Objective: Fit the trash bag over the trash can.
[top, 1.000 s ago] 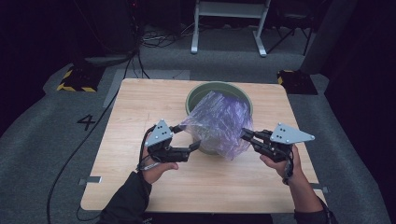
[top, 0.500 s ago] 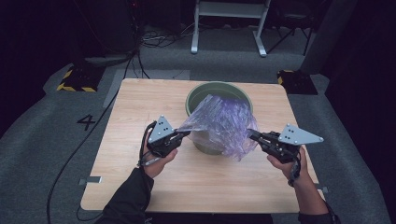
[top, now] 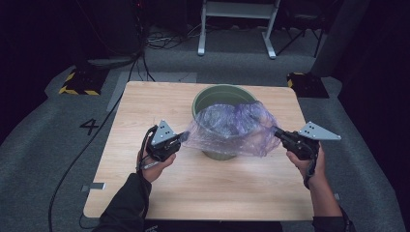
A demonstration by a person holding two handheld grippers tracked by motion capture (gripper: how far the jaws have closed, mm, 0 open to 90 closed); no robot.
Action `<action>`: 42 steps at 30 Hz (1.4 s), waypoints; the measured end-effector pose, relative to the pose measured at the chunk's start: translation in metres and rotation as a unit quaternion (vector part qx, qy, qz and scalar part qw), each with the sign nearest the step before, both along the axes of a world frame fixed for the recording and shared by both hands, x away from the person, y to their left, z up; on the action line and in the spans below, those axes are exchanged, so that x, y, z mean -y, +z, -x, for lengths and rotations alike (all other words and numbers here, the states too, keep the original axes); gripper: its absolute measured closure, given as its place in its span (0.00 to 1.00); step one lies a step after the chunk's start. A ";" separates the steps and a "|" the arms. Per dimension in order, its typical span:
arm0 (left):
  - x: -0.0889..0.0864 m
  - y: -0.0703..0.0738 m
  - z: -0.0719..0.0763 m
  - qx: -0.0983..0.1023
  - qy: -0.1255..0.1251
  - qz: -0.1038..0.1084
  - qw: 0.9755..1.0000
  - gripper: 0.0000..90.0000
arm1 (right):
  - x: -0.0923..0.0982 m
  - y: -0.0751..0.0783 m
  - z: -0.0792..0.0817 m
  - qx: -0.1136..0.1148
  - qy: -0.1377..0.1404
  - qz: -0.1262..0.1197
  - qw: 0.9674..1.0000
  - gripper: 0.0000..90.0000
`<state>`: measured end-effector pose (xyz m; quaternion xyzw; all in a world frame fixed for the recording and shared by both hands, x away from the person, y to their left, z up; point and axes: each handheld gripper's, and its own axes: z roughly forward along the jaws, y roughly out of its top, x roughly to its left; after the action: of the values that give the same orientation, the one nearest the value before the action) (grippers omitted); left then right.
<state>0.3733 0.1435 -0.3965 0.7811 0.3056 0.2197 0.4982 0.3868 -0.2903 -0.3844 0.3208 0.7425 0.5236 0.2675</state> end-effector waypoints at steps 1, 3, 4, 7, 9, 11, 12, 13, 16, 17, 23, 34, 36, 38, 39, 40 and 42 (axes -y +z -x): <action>-0.001 -0.001 -0.002 -0.002 0.003 0.003 1.000 0.99 | 0.001 -0.001 -0.002 0.000 -0.003 0.003 1.000 1.00; -0.004 0.000 -0.001 -0.003 -0.004 0.012 1.000 0.82 | 0.001 -0.001 -0.005 -0.001 -0.007 0.009 1.000 1.00; -0.004 0.001 0.000 -0.001 -0.001 0.015 1.000 0.70 | 0.000 0.000 -0.005 0.002 -0.005 0.010 1.000 1.00; -0.006 0.005 0.009 0.009 -0.022 0.026 0.999 0.42 | -0.001 0.004 -0.003 0.010 -0.001 0.010 1.000 0.99; -0.007 0.008 0.019 0.024 -0.032 0.023 0.999 0.25 | -0.003 0.008 -0.001 0.016 0.004 0.008 1.000 0.99; -0.009 0.011 0.027 0.039 -0.037 0.020 0.998 0.21 | -0.004 0.012 0.001 0.022 0.005 0.012 1.000 0.99; -0.010 0.013 0.031 0.046 -0.041 0.017 0.998 0.19 | -0.005 0.014 0.002 0.024 0.007 0.012 1.000 0.99; -0.011 0.015 0.034 0.052 -0.048 0.015 0.997 0.19 | -0.006 0.016 0.003 0.028 0.011 0.013 0.999 0.99; -0.010 0.025 0.043 0.078 -0.050 0.013 0.996 0.18 | -0.010 0.021 0.004 0.034 0.013 0.023 0.999 0.98; -0.009 0.028 0.044 0.082 -0.052 0.014 0.995 0.18 | -0.011 0.022 0.003 0.034 0.015 0.028 0.999 0.97; -0.001 0.039 0.036 0.109 -0.050 0.004 0.993 0.36 | -0.017 0.032 -0.002 0.043 0.013 0.050 0.998 0.97; 0.000 0.047 -0.010 0.074 -0.030 0.019 0.997 0.93 | -0.029 0.049 -0.037 0.019 0.006 0.077 0.997 0.97; 0.000 0.047 -0.018 0.068 -0.026 0.025 0.997 0.98 | -0.030 0.048 -0.047 0.008 0.003 0.071 0.997 0.97; 0.000 0.044 -0.028 0.053 -0.020 0.029 0.998 0.99 | -0.032 0.046 -0.055 0.001 -0.004 0.074 0.997 0.97; 0.001 0.042 -0.034 0.041 -0.018 0.030 0.999 0.99 | -0.032 0.045 -0.059 -0.005 -0.005 0.074 0.997 0.97; 0.002 0.040 -0.040 0.031 -0.012 0.027 0.999 0.99 | -0.033 0.043 -0.063 -0.010 -0.008 0.079 0.997 0.97; 0.002 0.037 -0.049 0.019 -0.004 0.027 0.999 0.99 | -0.034 0.039 -0.071 -0.024 -0.013 0.082 0.996 0.97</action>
<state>0.4224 0.1416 -0.3600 0.7646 0.2986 0.2238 0.5256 0.4575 -0.2558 -0.3455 0.3201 0.7847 0.4498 0.2819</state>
